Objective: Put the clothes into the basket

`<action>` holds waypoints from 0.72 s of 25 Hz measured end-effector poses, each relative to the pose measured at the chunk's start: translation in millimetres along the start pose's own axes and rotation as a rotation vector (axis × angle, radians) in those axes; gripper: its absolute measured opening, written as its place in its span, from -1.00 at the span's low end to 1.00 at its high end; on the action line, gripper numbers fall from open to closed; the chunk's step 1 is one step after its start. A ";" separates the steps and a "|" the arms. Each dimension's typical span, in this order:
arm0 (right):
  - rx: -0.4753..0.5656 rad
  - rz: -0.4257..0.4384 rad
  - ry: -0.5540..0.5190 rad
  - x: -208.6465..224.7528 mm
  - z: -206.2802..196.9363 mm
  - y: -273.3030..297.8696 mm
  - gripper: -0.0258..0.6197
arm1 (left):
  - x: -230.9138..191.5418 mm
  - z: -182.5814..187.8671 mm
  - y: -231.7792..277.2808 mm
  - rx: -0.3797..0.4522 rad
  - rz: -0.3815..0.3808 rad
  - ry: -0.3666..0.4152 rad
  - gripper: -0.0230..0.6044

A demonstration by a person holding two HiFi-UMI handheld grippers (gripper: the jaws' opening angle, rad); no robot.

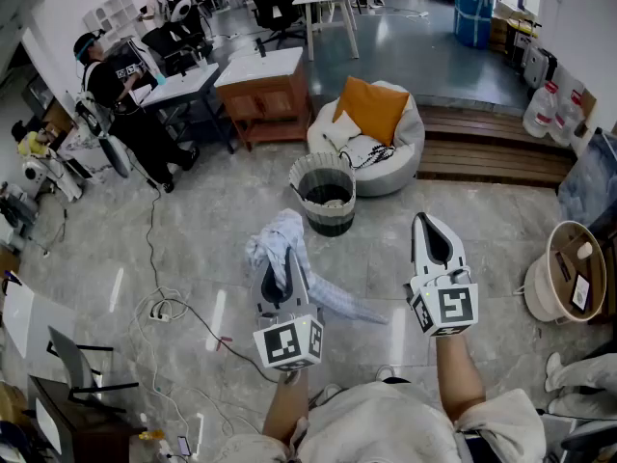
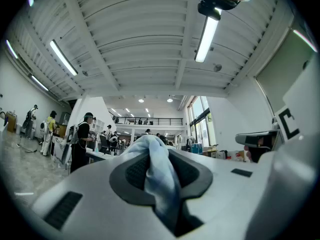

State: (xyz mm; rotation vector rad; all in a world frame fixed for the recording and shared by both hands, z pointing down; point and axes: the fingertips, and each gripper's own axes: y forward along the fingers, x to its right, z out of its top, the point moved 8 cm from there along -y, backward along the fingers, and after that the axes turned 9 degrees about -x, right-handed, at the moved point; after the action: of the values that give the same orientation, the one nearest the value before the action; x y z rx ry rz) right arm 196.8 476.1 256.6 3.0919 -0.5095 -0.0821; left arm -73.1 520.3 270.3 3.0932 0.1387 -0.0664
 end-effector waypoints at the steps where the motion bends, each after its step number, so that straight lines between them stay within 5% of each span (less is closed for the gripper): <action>1: 0.005 -0.001 0.001 -8.9 0.3 -2.1 -0.96 | -4.5 1.6 -4.0 0.011 -0.009 0.004 -0.68; 18: 0.032 -0.013 -0.013 -145.1 8.9 -50.0 -0.96 | -90.4 4.1 -85.9 0.036 -0.097 0.009 -0.68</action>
State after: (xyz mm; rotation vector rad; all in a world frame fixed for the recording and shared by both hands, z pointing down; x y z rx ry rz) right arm 75.1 570.0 254.3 3.1284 -0.4960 -0.0944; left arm -170.9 597.6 266.7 3.1212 0.2906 -0.0596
